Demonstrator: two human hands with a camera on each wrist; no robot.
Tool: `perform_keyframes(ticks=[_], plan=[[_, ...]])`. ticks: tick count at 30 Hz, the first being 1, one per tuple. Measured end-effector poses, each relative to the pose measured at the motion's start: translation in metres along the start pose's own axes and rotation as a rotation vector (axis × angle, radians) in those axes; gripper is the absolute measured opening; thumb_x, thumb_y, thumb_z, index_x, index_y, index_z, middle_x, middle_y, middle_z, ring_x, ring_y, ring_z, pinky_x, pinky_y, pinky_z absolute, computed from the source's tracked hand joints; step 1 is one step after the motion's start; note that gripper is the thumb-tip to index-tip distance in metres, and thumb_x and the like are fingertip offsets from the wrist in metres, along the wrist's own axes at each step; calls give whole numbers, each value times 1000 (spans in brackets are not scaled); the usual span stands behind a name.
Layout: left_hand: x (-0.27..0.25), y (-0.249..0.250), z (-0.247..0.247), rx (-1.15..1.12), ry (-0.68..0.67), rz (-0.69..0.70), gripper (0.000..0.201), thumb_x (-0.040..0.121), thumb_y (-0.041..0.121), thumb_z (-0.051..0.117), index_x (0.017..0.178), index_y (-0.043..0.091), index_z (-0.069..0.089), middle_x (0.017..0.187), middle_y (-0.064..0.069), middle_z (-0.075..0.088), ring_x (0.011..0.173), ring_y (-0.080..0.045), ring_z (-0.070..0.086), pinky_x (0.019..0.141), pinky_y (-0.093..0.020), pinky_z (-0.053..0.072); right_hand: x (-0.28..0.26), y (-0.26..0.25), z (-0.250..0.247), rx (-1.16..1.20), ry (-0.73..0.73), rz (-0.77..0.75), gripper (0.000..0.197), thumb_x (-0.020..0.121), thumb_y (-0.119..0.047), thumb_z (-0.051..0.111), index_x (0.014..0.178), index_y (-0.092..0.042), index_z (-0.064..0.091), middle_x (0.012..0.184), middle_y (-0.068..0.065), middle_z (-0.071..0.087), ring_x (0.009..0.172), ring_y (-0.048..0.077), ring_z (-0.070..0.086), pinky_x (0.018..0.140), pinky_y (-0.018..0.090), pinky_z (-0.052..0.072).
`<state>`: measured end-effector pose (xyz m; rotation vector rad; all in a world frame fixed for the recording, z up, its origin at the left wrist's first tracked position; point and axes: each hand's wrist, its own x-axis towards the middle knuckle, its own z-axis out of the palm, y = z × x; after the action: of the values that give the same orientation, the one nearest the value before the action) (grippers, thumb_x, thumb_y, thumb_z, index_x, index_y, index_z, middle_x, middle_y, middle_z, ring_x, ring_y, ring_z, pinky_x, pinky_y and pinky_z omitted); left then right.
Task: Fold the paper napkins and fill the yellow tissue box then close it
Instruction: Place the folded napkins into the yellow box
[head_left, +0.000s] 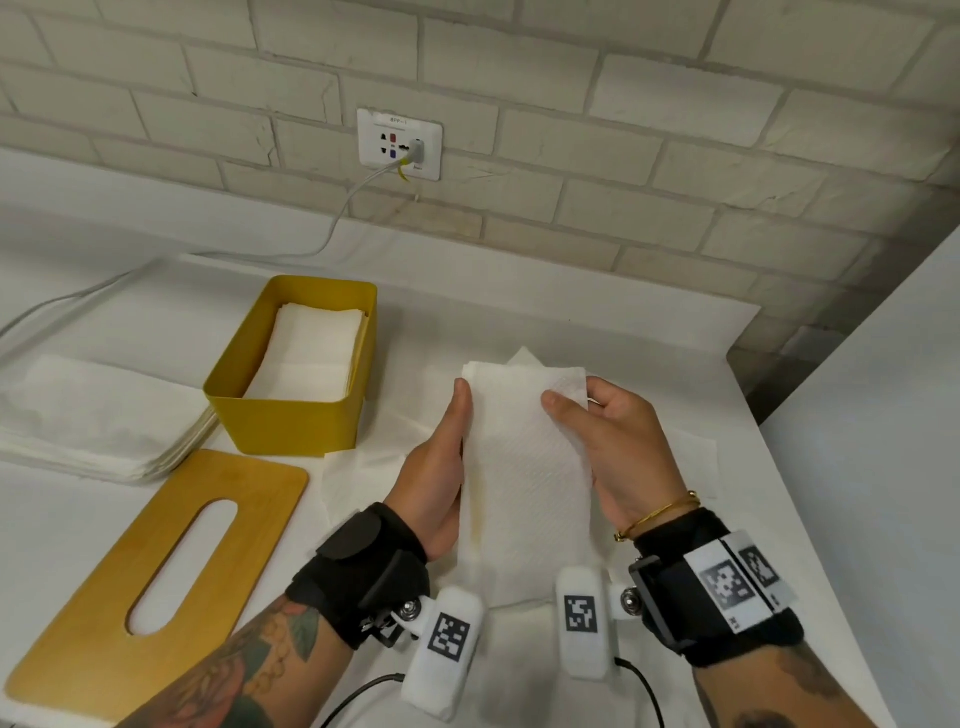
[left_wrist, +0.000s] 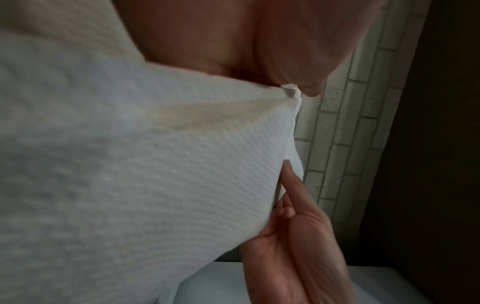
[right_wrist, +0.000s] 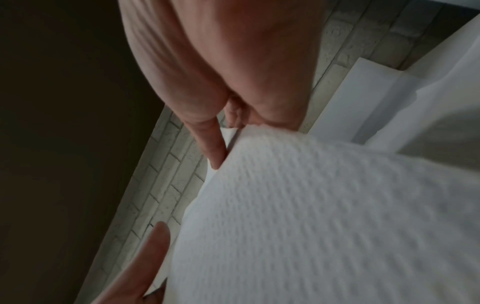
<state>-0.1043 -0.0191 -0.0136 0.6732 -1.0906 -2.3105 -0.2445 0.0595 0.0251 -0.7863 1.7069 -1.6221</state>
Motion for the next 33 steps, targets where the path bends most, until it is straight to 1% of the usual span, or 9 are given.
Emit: perform_keyframes(ticks=[6,13,17,19,22,25,27,30,33], plan=[[4,-3,1,48,-15,9,45,106,38,43,135,8,60,129,-14,69,121,-30,65,111,-49,45,3,5,1,-36,25,5,13,93,-14,71,106,-13,74,101,5,78,97,25,75,95,51,57],[8,4,-4,22,88,24,46,106,41,43,133,8,60,121,-14,73,114,-30,69,98,-46,54,-28,44,0,-146,-147,149,34,81,-17,83,114,-20,73,107,-2,78,102,21,74,94,48,58],[9,13,-12,26,132,50,47,105,43,44,133,10,62,120,-11,74,112,-26,70,96,-43,54,-47,58,-15,-286,-304,308,31,82,-10,82,112,-12,71,94,7,79,89,25,76,83,45,62],[7,17,-12,29,119,54,47,105,44,43,134,11,61,123,-10,73,114,-26,69,99,-44,52,-46,50,-27,-356,-247,266,40,74,-25,89,107,-18,68,90,1,78,87,19,75,81,38,62],[3,16,-6,27,62,53,48,104,42,43,135,9,60,125,-13,71,116,-29,68,99,-46,52,-37,32,-34,-301,-128,116,66,59,-50,89,117,-32,62,107,-9,74,101,5,70,88,28,55],[1,14,4,81,-22,49,48,103,43,43,132,9,61,124,-14,72,115,-31,69,99,-47,52,-27,26,-22,-188,-179,84,52,78,-33,85,123,-31,60,116,-6,74,107,12,71,94,40,57],[1,12,7,162,-8,80,46,101,44,47,129,11,64,121,-12,73,113,-30,70,100,-48,52,-23,30,-14,-150,-115,75,35,88,-18,77,120,-25,64,112,-4,76,105,16,72,96,46,57],[1,1,-1,337,95,172,32,100,39,60,125,20,63,120,-3,73,111,-24,70,102,-50,53,-23,43,-5,-72,-19,68,22,93,-9,69,113,-19,69,107,-1,77,103,20,73,97,51,56],[-3,-13,-3,420,159,230,23,101,22,59,123,25,56,122,2,70,112,-18,68,99,-42,55,-26,48,8,-40,31,45,25,92,-10,67,113,-25,68,109,-3,77,104,20,72,97,51,56]])
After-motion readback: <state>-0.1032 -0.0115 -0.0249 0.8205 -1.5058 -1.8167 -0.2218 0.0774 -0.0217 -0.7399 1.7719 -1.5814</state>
